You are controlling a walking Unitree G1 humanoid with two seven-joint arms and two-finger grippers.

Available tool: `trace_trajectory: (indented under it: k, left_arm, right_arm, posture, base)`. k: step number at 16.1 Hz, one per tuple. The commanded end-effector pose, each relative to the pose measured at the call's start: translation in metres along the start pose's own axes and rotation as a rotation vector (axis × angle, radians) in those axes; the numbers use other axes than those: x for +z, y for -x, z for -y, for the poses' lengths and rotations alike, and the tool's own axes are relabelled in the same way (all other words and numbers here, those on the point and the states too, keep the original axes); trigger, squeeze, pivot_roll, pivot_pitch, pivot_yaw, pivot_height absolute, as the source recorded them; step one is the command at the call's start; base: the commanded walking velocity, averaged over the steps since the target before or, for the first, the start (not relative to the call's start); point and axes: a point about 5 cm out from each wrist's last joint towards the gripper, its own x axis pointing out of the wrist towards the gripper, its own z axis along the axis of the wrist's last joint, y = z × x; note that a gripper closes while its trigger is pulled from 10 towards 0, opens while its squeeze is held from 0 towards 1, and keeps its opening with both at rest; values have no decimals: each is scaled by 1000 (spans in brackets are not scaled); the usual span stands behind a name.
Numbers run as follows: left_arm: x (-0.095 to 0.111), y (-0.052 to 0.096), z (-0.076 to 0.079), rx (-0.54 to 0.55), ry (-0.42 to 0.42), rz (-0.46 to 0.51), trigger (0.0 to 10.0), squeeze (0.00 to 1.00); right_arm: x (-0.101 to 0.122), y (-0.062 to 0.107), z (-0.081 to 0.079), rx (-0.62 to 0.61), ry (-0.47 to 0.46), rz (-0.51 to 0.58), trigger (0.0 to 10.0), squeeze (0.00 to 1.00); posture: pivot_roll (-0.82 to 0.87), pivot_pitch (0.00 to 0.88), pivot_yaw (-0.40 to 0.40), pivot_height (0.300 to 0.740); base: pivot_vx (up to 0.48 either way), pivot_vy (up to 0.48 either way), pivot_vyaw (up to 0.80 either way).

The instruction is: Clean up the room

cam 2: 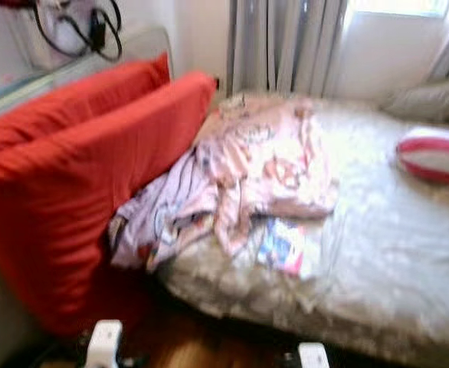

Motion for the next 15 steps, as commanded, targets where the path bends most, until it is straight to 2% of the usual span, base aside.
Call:
trace_trajectory:
  k: [1, 4, 8, 10, 11, 12, 13, 14, 15]
  left_arm:
    - [-4, 2, -9, 26, 8, -14, 10000, 0]
    - [-5, 2, -8, 25, 9, -16, 10000, 0]
    - [-6, 3, -8, 25, 11, -18, 10000, 0]
    - [-7, 3, -8, 26, 13, -20, 10000, 0]
    - [-7, 3, -8, 27, 13, -17, 10000, 0]
    - [-6, 3, -8, 29, 23, -10, 10000, 0]
    - [-2, 2, -10, 48, 99, 19, 10000, 0]
    - [2, 2, -11, 54, 131, 45, 10000, 0]
    - [4, 2, -12, 54, 135, 58, 10000, 0]
  right_arm:
    - [0, -1, -9, 22, -11, 4, 10000, 0]
    - [0, -1, -6, 13, -40, 21, 10000, 0]
    - [5, -1, -3, 1, -34, 28, 10000, 0]
    - [7, -1, -2, -12, -38, 40, 10000, 0]
    - [7, -1, -2, -13, -46, 46, 10000, 0]
    - [7, -1, -2, -13, -49, 50, 10000, 0]
    - [13, -3, -10, -6, -46, 63, 10000, 0]
    - [18, -4, -14, -4, -52, 82, 10000, 0]
    - [20, -4, -15, -4, -58, 92, 10000, 0]
  posture:
    - [40, 0, -28, 740]
    - [39, 0, -27, 740]
    - [39, 0, -29, 740]
    - [39, 0, -29, 740]
    - [36, 0, -27, 740]
    - [36, 0, -29, 740]
    - [39, 0, -29, 740]
    - [34, 0, -27, 740]
    - [34, 0, -27, 740]
  base:
    - [345, 0, 0]
    - [342, 0, 0]
    - [346, 0, 0]
    - [345, 0, -728]
    - [0, 0, 0]
    - [0, 0, 0]
    - [0, 0, 0]
    - [0, 0, 0]
    - [0, 0, 0]
